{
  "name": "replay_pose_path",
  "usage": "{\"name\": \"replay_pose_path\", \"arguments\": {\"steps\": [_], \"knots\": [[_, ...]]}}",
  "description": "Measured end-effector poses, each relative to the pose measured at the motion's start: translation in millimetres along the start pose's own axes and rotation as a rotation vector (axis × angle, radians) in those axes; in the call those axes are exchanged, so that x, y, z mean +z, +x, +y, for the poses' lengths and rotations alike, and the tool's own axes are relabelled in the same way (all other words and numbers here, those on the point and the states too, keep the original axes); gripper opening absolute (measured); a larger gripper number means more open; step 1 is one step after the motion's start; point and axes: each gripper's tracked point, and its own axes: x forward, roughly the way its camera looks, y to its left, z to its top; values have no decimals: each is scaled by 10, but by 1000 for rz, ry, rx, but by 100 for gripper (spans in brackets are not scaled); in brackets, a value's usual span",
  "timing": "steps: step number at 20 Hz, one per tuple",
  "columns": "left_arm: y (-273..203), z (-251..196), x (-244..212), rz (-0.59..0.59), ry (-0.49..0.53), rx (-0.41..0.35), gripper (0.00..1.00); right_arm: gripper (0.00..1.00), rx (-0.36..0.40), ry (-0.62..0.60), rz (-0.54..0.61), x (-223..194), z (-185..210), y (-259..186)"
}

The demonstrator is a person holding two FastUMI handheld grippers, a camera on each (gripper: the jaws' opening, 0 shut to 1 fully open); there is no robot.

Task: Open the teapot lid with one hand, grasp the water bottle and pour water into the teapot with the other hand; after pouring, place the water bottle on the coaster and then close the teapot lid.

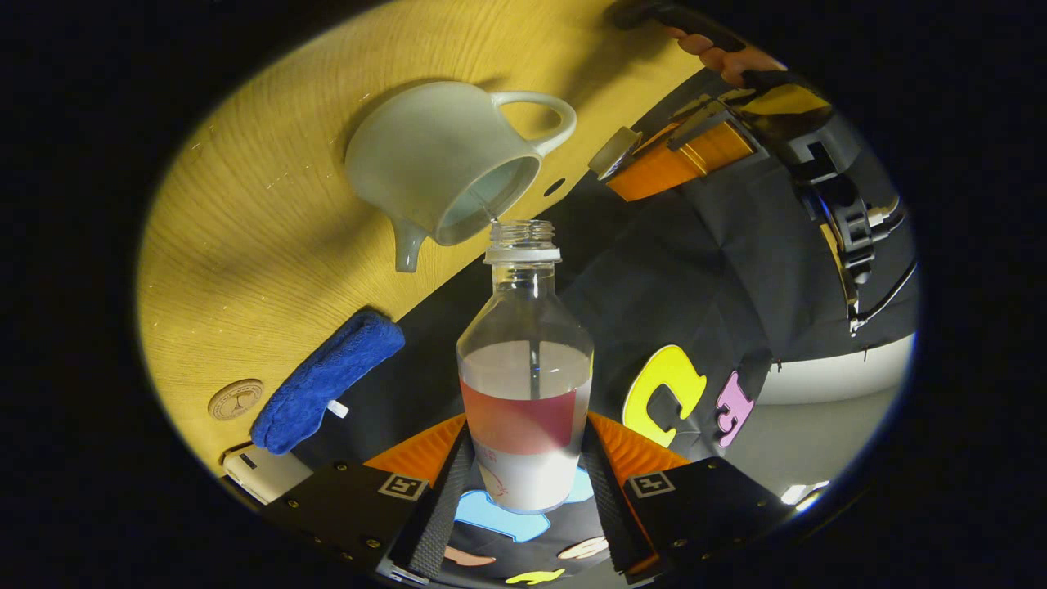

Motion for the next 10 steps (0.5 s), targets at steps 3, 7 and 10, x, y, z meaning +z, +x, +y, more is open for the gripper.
{"name": "replay_pose_path", "arguments": {"steps": [3,7,10], "knots": [[4,-3,-9,0,-2,0,14,74,0,11,1,7,1,-5],[1,3,-2,1,-1,0,14,72,18,61,8,-4,49,-29],[0,-1,-5,2,0,2,14,74,67,180,18,-18,167,-72]]}}
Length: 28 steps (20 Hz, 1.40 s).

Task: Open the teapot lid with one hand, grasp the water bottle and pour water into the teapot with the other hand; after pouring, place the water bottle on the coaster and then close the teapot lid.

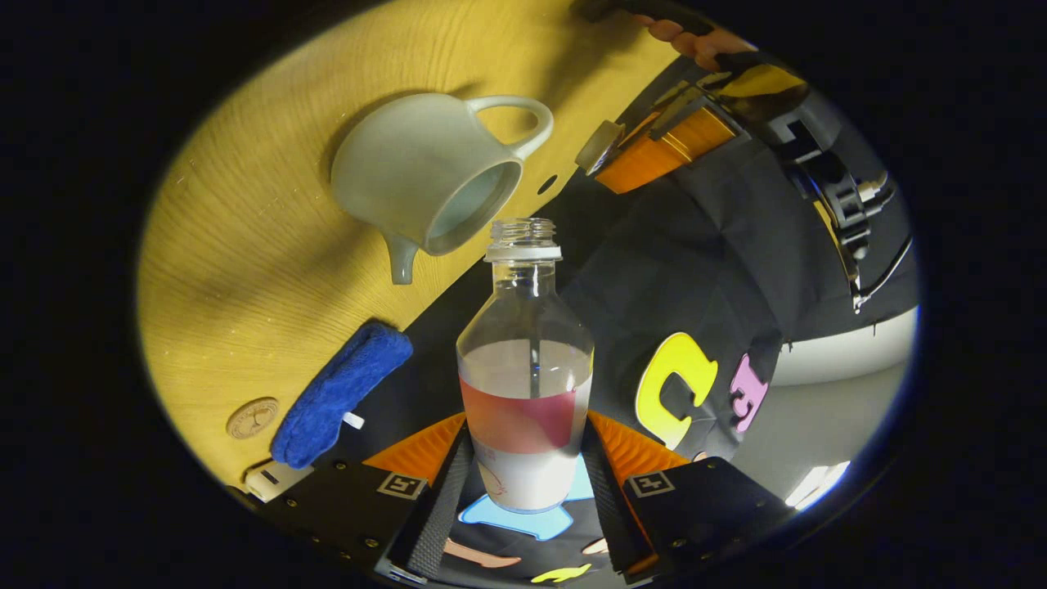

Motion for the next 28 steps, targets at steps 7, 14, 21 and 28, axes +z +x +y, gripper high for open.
{"name": "replay_pose_path", "arguments": {"steps": [7,14,21,28], "knots": [[-13,6,10,-1,-3,2,13,75,140,458,48,-46,332,-105],[2,-12,-20,6,16,8,13,72,214,813,115,-218,651,-179],[15,-68,-46,15,71,11,13,75,266,1204,212,-548,938,-126],[4,-78,-32,16,93,13,13,75,265,1636,320,-959,1285,-185]]}}
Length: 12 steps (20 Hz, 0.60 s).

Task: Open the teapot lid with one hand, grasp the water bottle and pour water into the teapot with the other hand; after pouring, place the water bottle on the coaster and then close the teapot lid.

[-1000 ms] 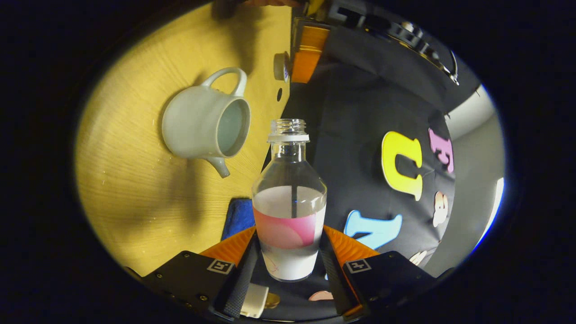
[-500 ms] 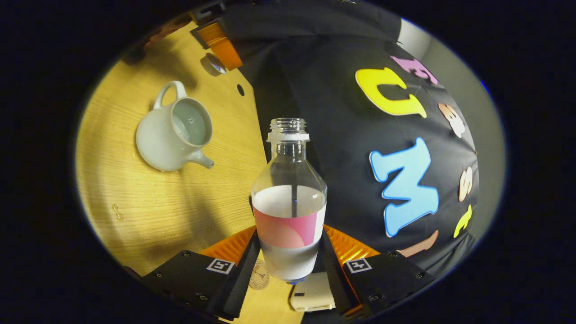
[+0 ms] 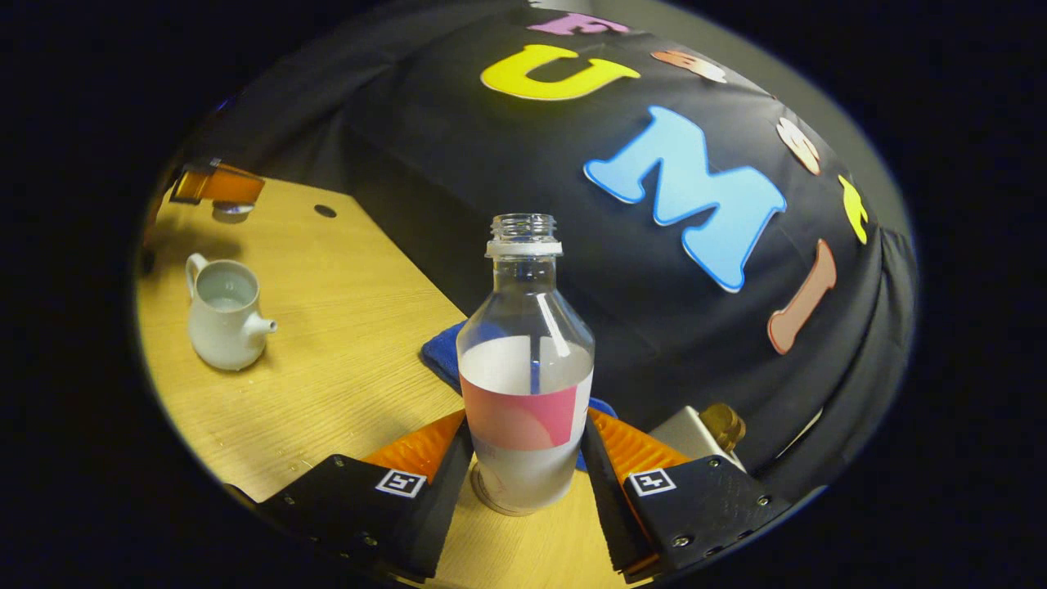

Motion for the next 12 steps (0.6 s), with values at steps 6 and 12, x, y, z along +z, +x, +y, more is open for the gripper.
{"name": "replay_pose_path", "arguments": {"steps": [6,12], "knots": [[0,-11,3,1,5,-1,13,75,-5,387,3,-77,-273,328],[1,-27,-8,6,11,-1,14,76,1,560,28,-297,-324,514]]}}
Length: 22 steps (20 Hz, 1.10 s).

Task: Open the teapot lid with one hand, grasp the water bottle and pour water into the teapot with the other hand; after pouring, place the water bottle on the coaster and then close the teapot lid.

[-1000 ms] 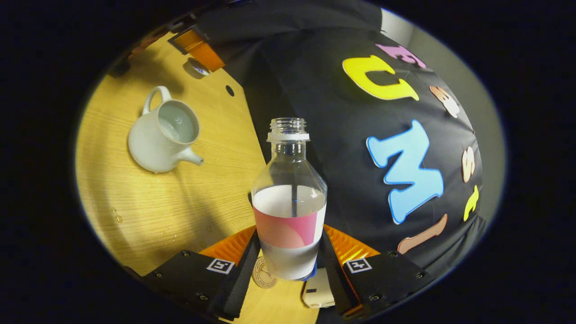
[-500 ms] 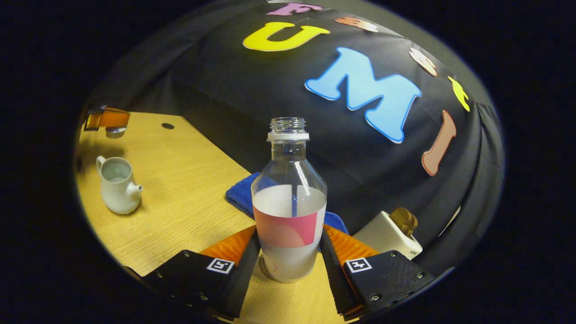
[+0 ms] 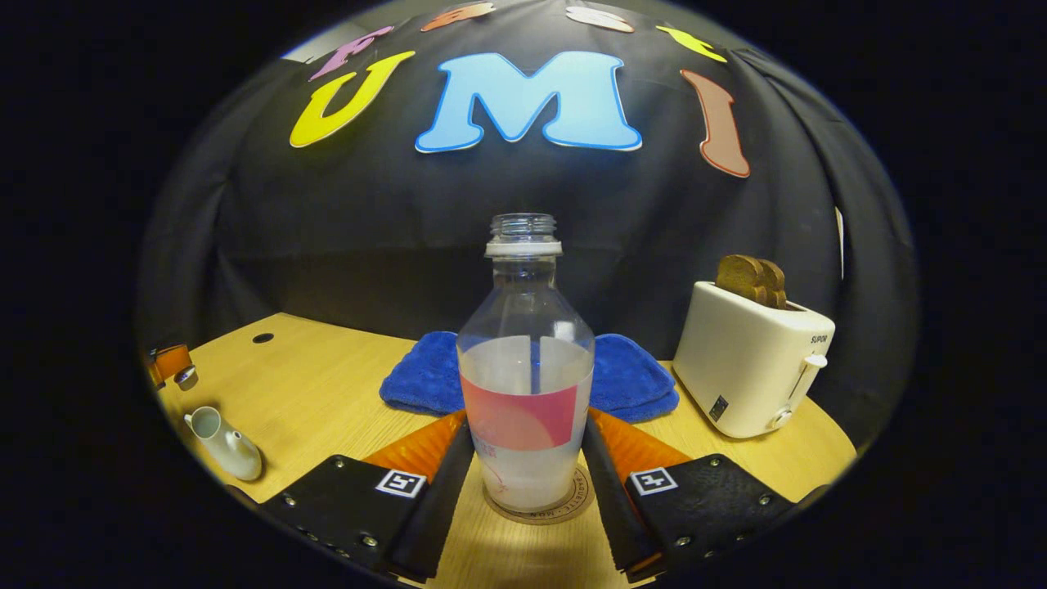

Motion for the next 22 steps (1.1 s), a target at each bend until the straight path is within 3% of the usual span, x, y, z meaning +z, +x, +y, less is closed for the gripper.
{"name": "replay_pose_path", "arguments": {"steps": [12,15,22], "knots": [[5,-19,8,-3,23,3,13,77,-4,65,14,-91,-95,79],[7,-57,27,-13,43,0,14,84,-4,70,-11,-48,-114,36],[-11,-251,78,-60,38,-40,13,84,-55,92,-56,-51,-141,-521]]}}
